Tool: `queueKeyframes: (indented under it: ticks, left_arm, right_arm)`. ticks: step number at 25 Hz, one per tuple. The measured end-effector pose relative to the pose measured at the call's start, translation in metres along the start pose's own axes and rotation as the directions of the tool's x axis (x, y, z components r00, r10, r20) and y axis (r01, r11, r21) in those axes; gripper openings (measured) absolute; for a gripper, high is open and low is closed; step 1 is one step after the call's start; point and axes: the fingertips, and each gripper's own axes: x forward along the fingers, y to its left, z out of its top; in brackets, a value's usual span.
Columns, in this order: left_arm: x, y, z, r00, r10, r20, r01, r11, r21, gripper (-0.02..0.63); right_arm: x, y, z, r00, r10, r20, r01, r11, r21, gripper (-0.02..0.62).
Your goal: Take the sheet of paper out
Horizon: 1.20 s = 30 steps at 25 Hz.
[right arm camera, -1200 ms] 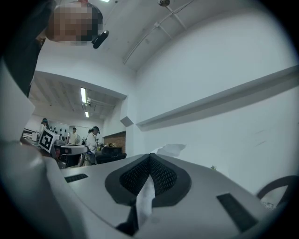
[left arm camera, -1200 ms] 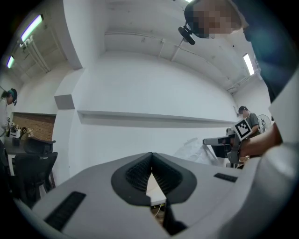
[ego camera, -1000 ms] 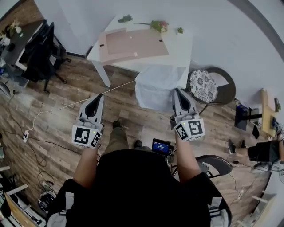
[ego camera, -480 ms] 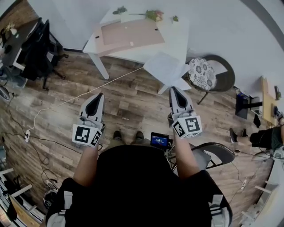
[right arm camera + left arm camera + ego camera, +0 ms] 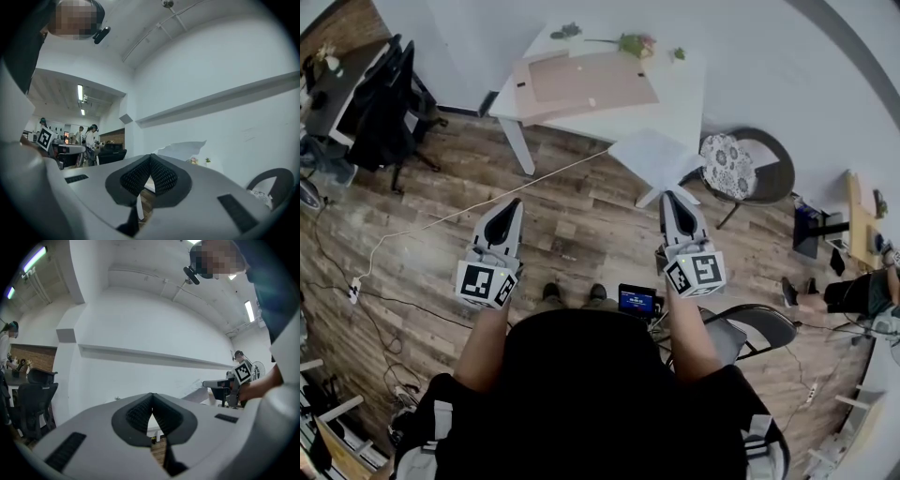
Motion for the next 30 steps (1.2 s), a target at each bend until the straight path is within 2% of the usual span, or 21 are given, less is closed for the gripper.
queueKeyframes:
  ticks: [6,12,30]
  left_arm:
    - [-0.004,0.002,-0.009,1.000,-0.017,-0.008,0.017,1.000,-0.017,0.003]
    - [-0.005,0.002,-0.014,0.999,-0.036,-0.015,0.035,0.999,-0.024,0.003]
    - [0.013,-0.009,-0.011,0.999,-0.040,-0.024,0.040,0.999,-0.028,0.003]
  right_arm:
    - [0.003,0.012,-0.003,1.000,0.013,-0.002,-0.013,1.000,-0.004,0.011]
    - [0.000,0.015,-0.002,1.000,-0.009,-0.002,0.009,1.000,-0.017,0.011]
    - [-0.005,-0.003,-0.003,1.000,-0.017,0.000,0.017,1.000,-0.011,0.011]
